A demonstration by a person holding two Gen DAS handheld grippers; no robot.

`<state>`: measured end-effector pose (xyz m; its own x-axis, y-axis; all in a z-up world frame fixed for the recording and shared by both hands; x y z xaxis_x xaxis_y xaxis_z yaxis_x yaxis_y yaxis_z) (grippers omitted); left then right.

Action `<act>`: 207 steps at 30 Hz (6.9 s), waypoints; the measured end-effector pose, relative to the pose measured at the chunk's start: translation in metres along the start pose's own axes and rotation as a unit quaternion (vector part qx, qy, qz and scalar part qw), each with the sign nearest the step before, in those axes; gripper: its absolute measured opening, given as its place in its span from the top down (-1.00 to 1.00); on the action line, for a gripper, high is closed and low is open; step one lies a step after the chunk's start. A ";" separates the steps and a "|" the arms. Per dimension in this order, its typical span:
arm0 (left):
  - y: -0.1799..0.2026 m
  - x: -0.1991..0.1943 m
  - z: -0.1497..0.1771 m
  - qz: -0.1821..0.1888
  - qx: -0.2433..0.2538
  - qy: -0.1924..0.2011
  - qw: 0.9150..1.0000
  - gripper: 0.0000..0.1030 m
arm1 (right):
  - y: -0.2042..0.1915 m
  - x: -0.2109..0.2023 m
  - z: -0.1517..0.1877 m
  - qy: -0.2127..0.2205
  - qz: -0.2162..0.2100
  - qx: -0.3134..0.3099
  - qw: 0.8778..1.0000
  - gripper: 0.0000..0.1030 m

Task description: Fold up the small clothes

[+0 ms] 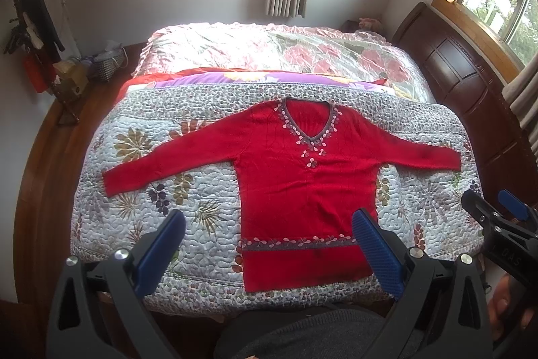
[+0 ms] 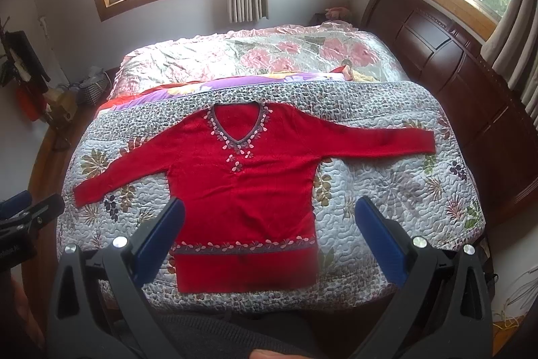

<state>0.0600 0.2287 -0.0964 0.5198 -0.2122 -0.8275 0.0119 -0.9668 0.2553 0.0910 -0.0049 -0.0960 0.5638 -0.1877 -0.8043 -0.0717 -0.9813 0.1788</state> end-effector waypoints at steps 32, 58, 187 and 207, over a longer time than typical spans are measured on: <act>0.069 0.189 -0.048 0.145 0.007 -0.023 0.989 -0.93 | 0.253 0.292 0.029 -0.145 -0.003 0.270 0.952 -0.92; 0.095 0.281 0.006 0.073 -0.122 -0.116 0.983 -0.92 | 0.503 0.564 0.013 -0.147 -0.146 0.590 0.780 0.13; -0.043 0.416 -0.174 0.286 -0.053 -0.187 0.938 0.91 | -0.021 0.232 0.064 -0.207 -0.082 0.150 0.963 0.21; -0.138 0.446 -0.135 0.250 -0.115 -0.202 0.940 0.91 | -0.025 0.244 0.076 -0.231 -0.080 0.138 0.960 0.21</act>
<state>0.4054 0.2865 -0.4330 0.1440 -0.7141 -0.6851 0.0614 -0.6845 0.7264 0.1679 -0.0295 -0.3391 0.1657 0.0299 -0.9857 -0.2663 -0.9610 -0.0740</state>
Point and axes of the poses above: each gripper's, at about its wrist camera, not at the fingertips, and x roughly the way its jaws point, y to its right, z to its underside, the point moved 10 cm from there along x, roughly the way its jaws point, and after that the axes turned 12 degrees about z, right-handed, at the moved point
